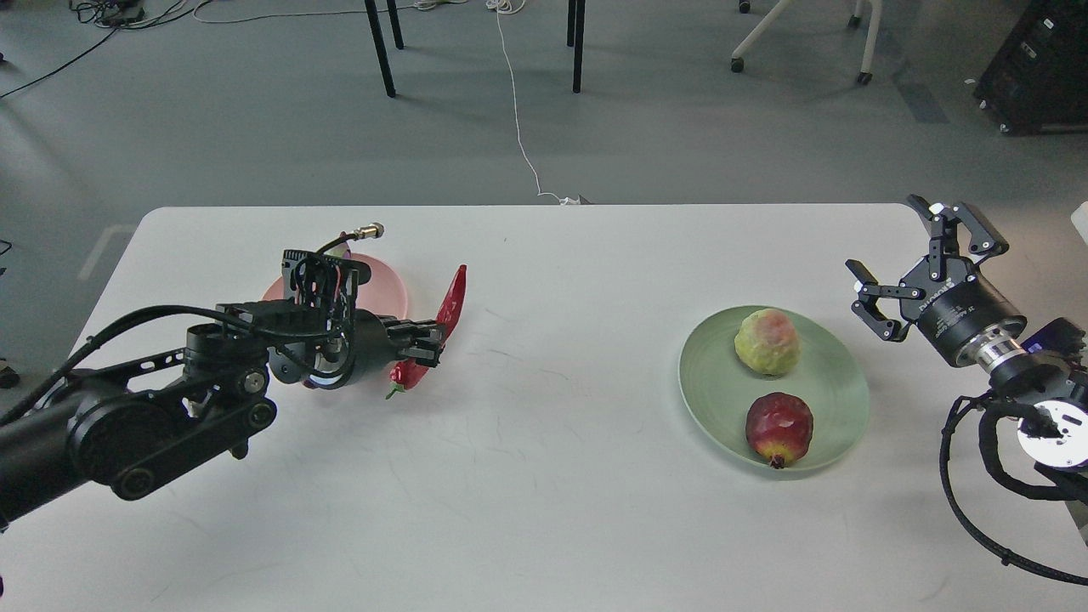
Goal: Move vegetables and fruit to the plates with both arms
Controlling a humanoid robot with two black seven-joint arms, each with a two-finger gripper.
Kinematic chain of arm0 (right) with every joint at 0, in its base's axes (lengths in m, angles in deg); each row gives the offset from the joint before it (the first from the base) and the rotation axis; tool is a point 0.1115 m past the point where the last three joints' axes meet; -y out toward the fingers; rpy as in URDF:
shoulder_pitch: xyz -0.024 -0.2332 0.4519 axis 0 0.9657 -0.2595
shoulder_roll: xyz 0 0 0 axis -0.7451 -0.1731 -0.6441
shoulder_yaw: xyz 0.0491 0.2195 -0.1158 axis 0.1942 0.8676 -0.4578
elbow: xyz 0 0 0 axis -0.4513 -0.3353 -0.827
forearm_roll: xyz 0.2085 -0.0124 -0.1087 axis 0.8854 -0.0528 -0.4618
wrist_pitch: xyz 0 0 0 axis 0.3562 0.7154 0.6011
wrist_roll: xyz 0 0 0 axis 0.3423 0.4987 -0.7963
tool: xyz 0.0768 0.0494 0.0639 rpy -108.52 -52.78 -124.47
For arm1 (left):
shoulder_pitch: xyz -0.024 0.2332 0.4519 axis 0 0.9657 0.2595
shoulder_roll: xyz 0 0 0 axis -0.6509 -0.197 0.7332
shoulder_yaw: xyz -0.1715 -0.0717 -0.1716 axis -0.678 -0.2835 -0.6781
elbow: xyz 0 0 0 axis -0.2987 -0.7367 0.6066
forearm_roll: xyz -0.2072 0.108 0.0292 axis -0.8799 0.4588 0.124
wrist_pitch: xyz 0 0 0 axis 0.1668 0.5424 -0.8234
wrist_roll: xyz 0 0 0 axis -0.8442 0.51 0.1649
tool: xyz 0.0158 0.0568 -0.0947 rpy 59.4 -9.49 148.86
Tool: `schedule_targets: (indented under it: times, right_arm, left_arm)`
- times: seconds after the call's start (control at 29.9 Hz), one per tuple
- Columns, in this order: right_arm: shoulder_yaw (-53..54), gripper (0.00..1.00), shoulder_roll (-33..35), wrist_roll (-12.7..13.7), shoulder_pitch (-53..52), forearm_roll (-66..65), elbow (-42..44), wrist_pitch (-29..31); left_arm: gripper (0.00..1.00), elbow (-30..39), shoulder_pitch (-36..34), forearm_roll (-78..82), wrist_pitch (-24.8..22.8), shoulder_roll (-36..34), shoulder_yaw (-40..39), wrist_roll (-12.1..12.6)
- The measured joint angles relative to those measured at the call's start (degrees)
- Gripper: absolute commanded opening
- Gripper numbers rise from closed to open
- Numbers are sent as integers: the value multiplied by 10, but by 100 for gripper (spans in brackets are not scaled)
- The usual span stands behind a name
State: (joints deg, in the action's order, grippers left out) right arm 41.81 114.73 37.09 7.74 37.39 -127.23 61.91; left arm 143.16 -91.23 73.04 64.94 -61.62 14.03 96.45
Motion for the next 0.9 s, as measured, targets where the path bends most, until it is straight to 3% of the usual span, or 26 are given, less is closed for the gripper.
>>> schedule_targets:
  times: [0.23,0.4,0.53,0.63,0.84,0.87,0.9]
  right_arm:
    - [0,99,-2,0,0,0,-1,0]
    - [-1,99,-4,0,1,0,0,-1]
    - [-2,99,-4,0,1,0,-1,-1]
    - [-2,99,-4,0,0,0,0,-1]
    - [-1,99,-4,0,0,0,0,-1]
    - [-1,99,-4,0,0,0,-1,-1]
    - [-1,99,-4,0,0,0,-1,-1]
  left_arm:
    - [12,-33,-10,-66,3,-85,-2,-8]
    - [16,-75,-9,-73,5,-104,-1,-24]
    - [30,-109,-7,-74,8,-101,0,-28]
    - [53,-122,-5,-75,11,-98,0,-28]
    - [87,-127,-5,-83,14,-97,1,-29]
    - [98,-127,-5,-84,14,-97,0,-29]
    - [99,-127,-5,-84,17,-97,-1,-29]
